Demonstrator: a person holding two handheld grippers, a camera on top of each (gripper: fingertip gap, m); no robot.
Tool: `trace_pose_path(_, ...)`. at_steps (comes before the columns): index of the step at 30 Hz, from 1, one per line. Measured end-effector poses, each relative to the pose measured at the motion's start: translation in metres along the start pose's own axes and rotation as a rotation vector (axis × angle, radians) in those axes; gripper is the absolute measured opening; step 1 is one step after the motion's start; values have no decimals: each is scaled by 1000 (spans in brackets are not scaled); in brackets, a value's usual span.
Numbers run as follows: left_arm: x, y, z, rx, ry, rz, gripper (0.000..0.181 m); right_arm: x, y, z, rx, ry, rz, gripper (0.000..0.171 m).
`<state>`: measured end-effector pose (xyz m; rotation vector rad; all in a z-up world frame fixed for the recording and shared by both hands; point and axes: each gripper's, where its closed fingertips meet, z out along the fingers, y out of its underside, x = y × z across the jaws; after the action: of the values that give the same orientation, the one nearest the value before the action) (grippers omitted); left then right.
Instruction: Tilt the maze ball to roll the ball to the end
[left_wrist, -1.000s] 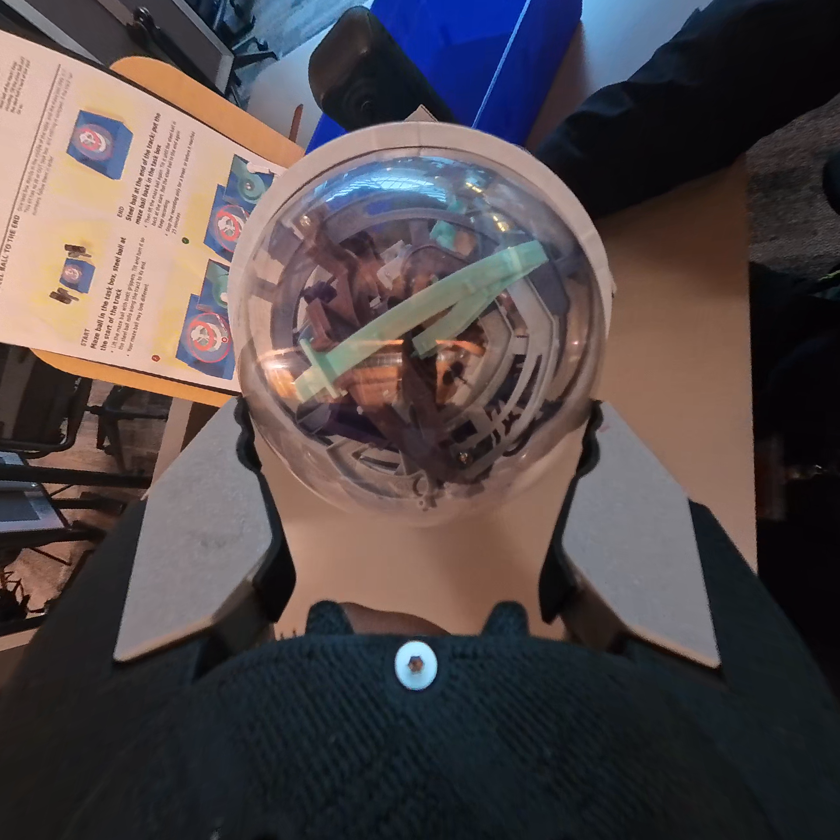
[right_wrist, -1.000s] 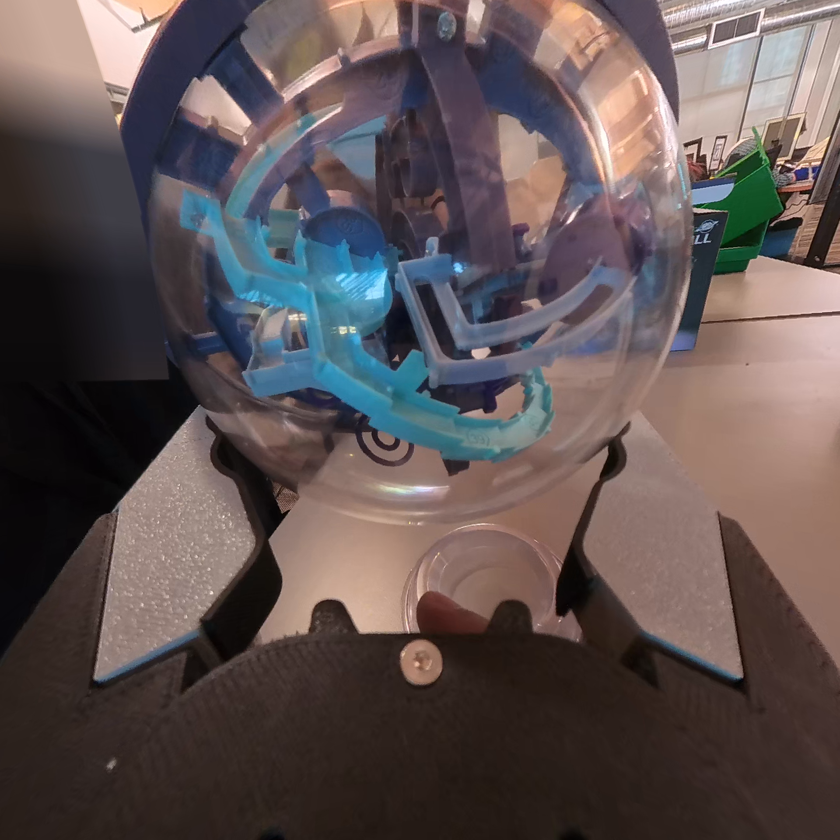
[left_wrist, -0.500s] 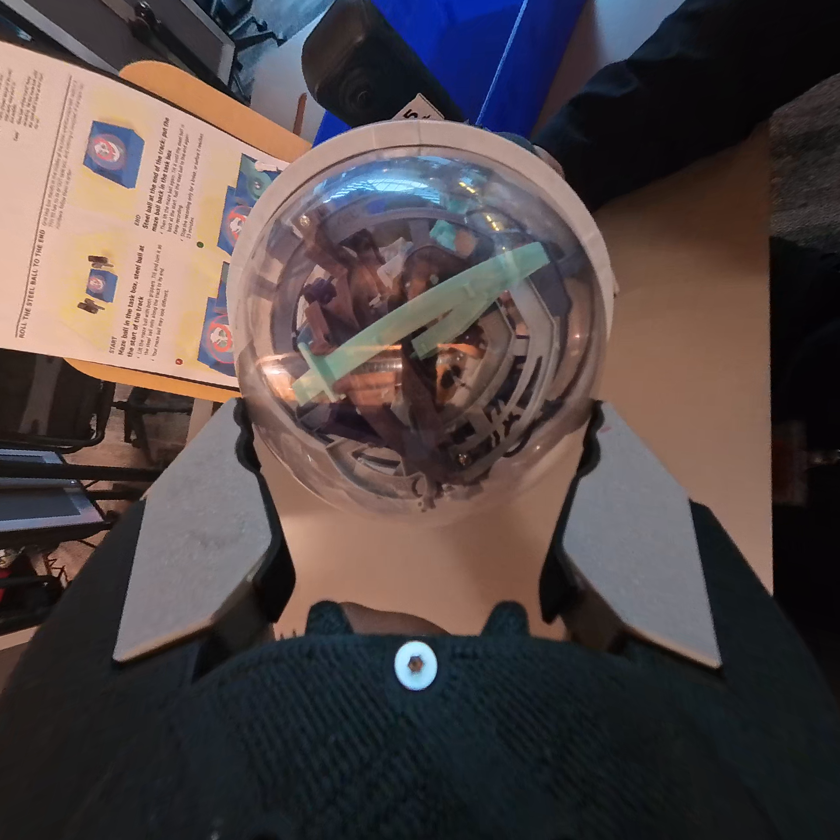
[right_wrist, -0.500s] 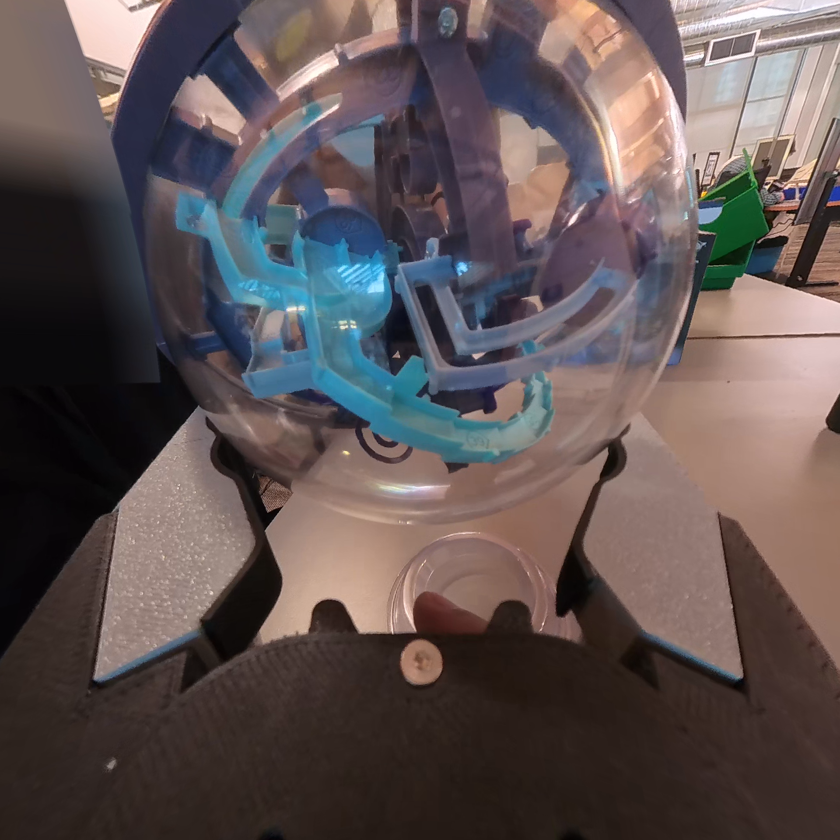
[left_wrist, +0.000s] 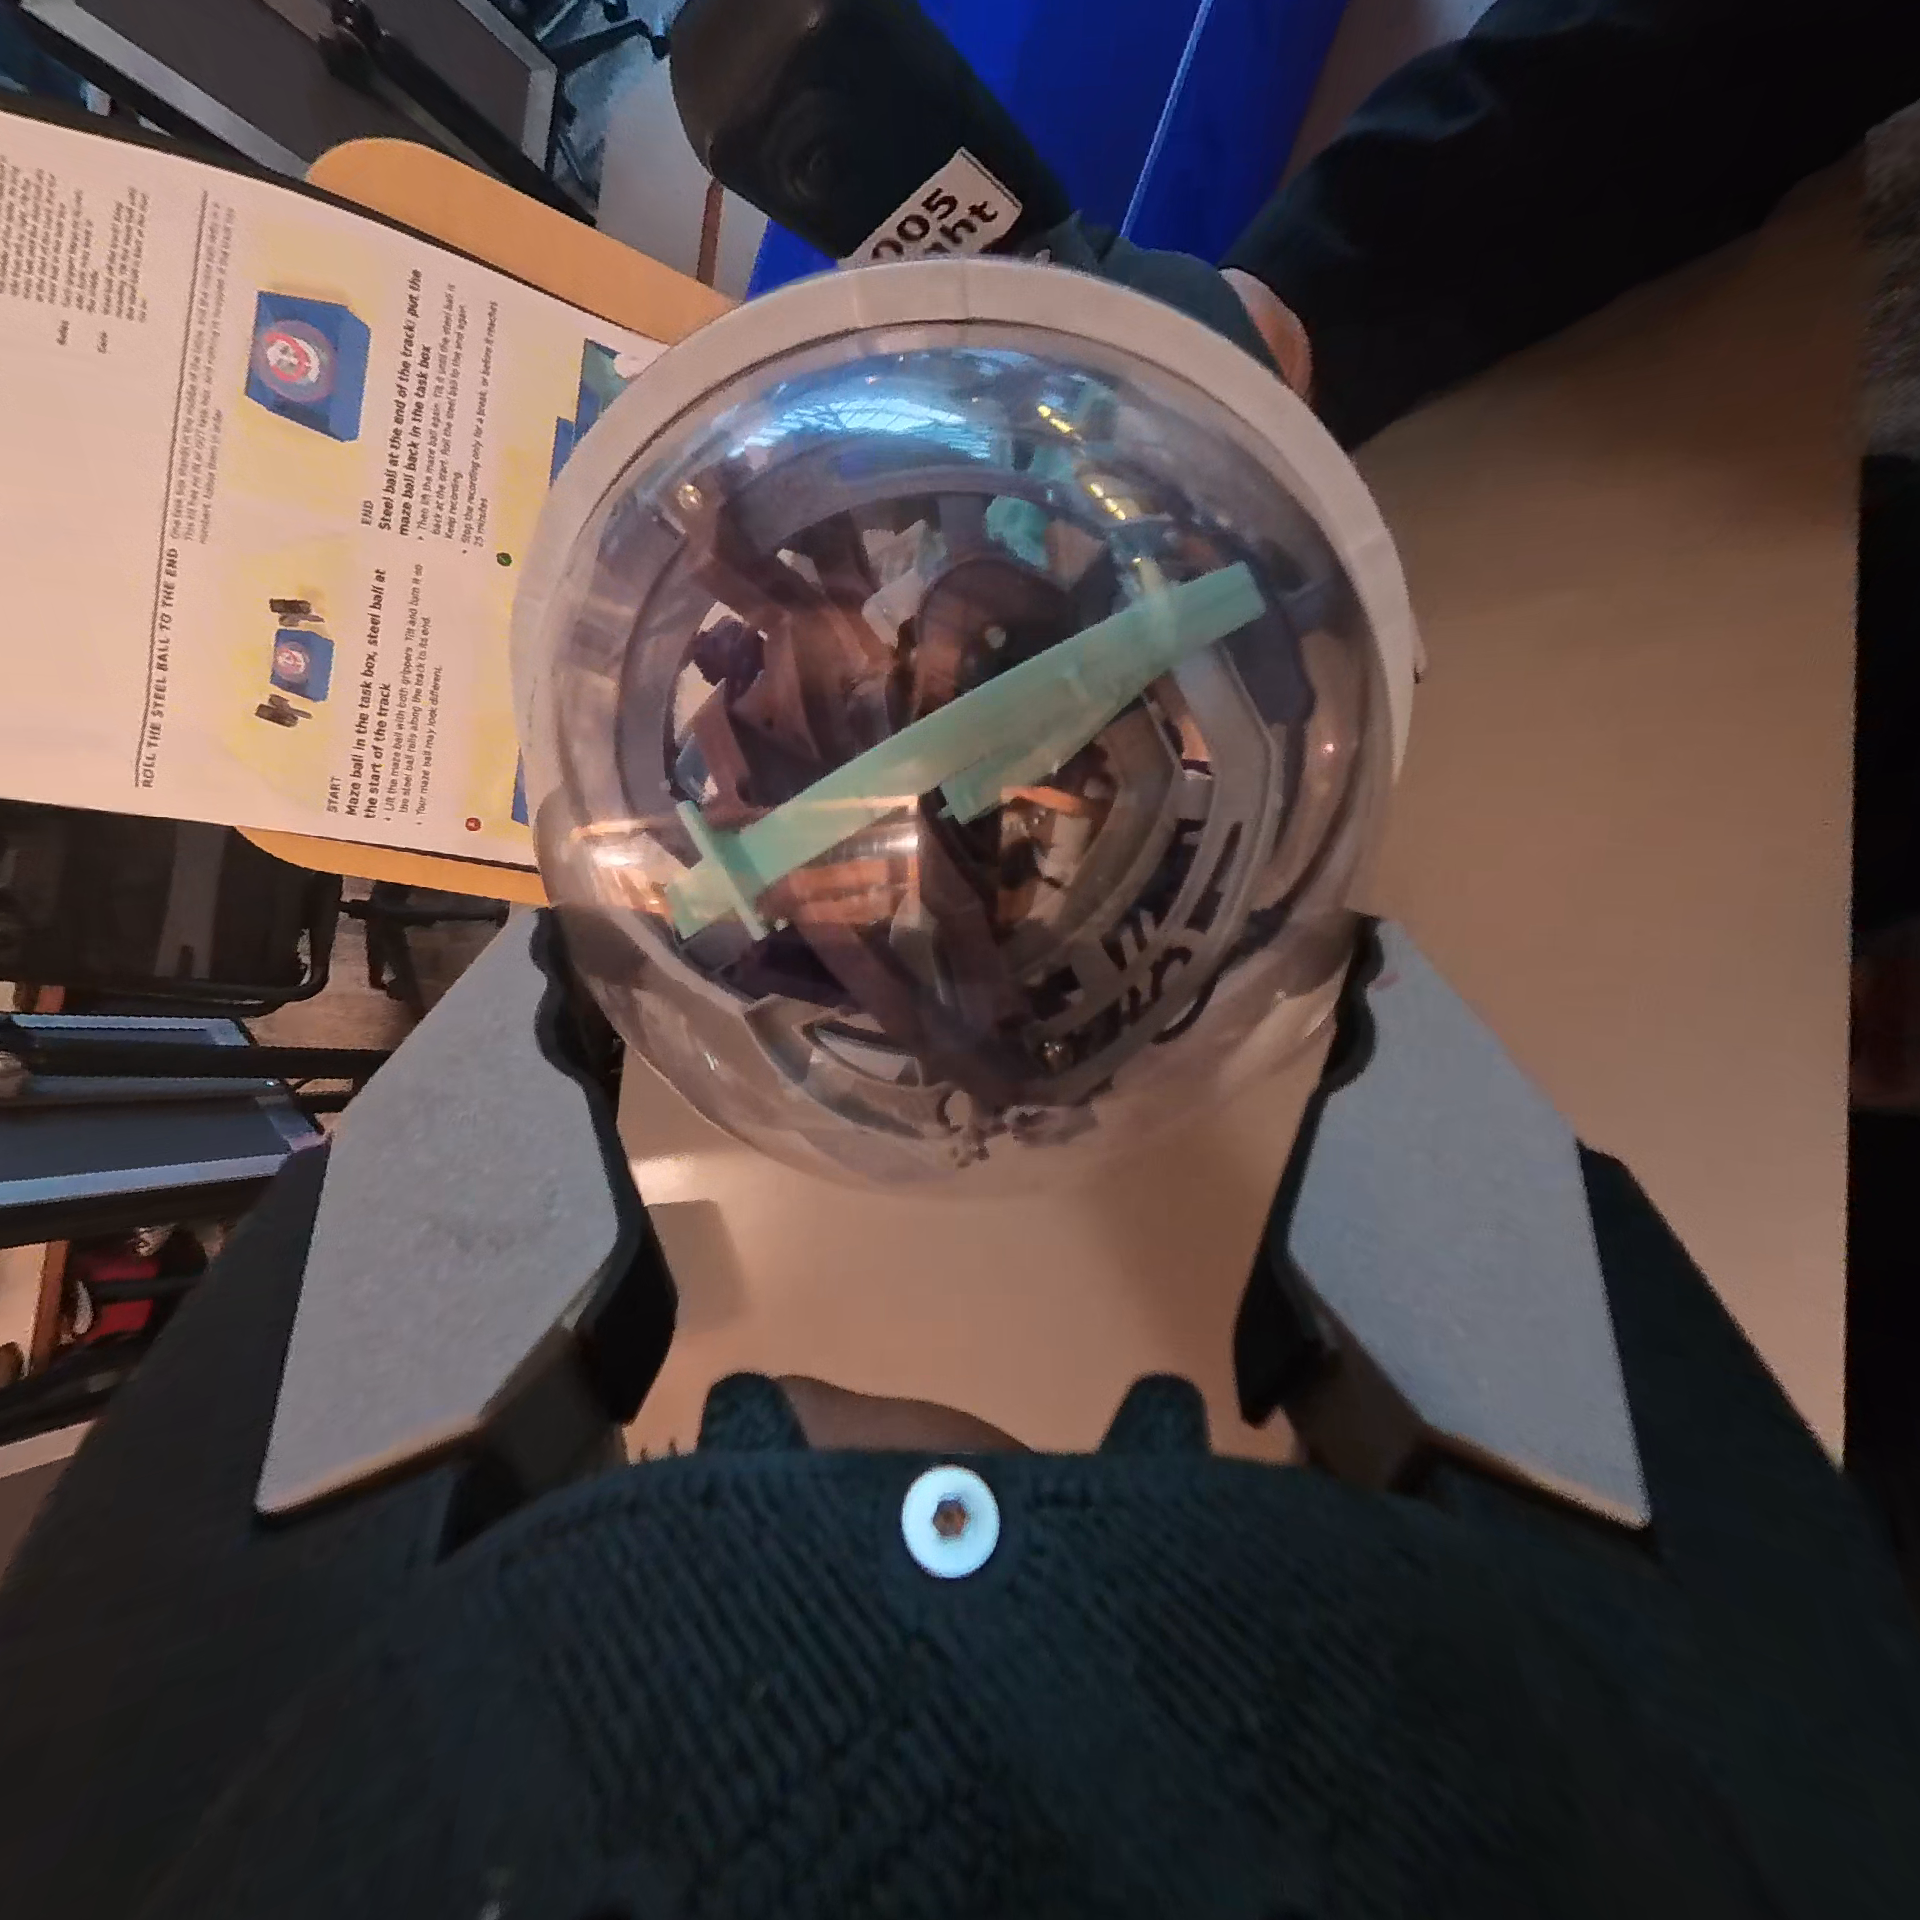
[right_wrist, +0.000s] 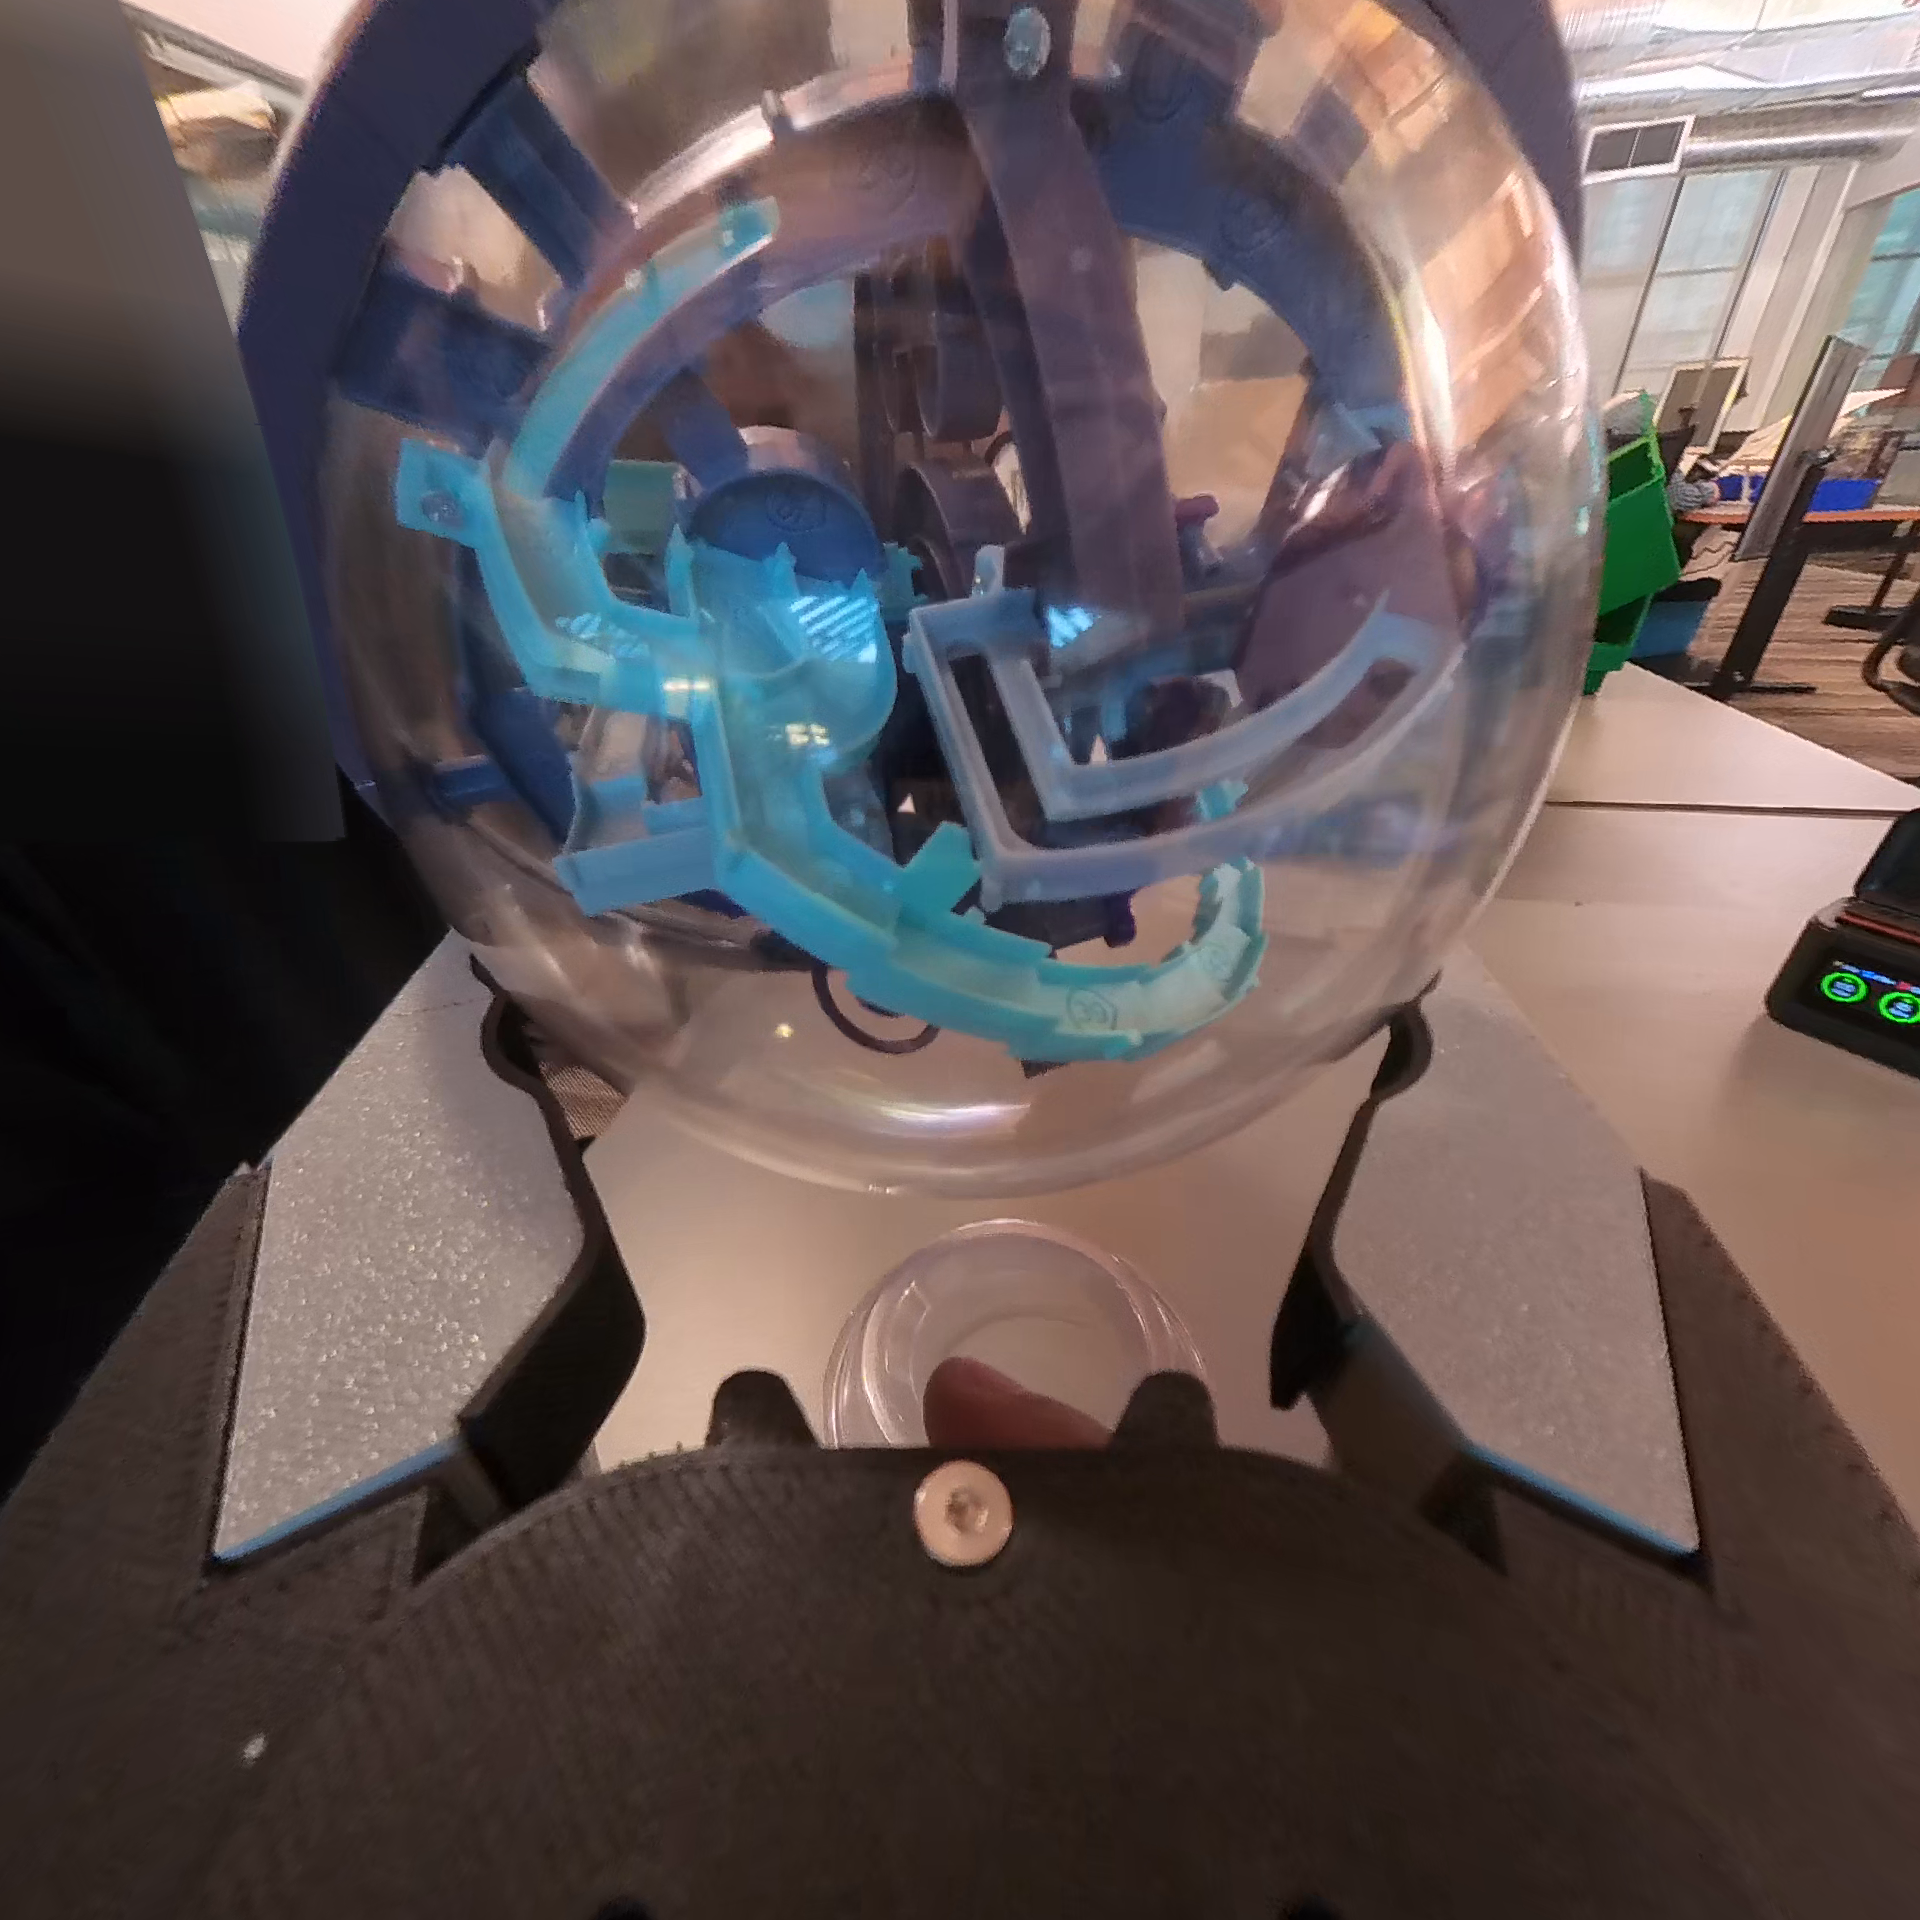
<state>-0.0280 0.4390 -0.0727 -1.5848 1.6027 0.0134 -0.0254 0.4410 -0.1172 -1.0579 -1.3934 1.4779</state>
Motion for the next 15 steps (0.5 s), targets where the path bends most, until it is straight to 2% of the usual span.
trace_pose_path(15, -3, -3, -1, -38, 11, 17, 142, 1, -3, 2, 30, 0, -4, 157)
